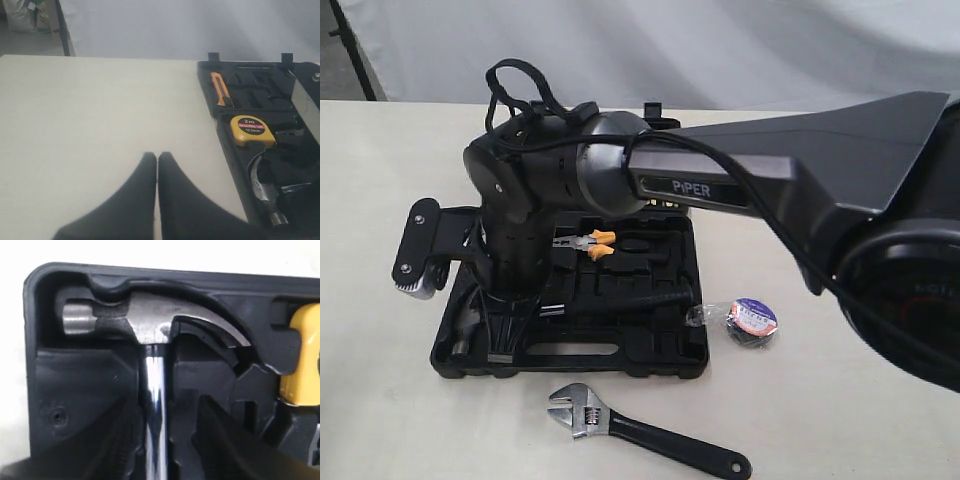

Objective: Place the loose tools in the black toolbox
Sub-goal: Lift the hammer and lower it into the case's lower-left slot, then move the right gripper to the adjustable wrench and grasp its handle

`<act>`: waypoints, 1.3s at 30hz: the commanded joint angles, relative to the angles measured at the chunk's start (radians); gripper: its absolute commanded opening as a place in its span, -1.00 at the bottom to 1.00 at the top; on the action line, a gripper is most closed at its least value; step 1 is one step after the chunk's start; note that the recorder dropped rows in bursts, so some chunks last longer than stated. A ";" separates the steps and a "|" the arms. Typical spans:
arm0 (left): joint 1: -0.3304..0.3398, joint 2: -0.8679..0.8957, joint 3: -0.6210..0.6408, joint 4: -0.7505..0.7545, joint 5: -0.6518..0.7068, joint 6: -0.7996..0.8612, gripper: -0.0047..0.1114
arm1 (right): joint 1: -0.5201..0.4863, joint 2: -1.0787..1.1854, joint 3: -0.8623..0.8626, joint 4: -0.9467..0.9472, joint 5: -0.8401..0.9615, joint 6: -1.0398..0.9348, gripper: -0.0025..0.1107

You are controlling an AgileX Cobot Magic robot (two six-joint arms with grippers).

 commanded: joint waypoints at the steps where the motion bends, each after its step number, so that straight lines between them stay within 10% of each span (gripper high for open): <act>1: 0.003 -0.008 0.009 -0.014 -0.017 -0.010 -0.89 | -0.005 -0.048 -0.003 -0.007 0.011 0.009 -0.11; 5: 0.003 -0.008 0.009 -0.014 -0.017 -0.010 -0.89 | -0.005 -0.112 -0.003 -0.005 0.007 0.056 -0.25; 9: 0.003 -0.008 0.009 -0.014 -0.017 -0.010 -0.89 | -0.008 -0.119 -0.001 0.060 0.018 0.127 -0.96; 39: 0.003 -0.008 0.009 -0.014 -0.017 -0.010 -0.89 | -0.100 -0.030 -0.211 0.145 0.308 0.304 -0.96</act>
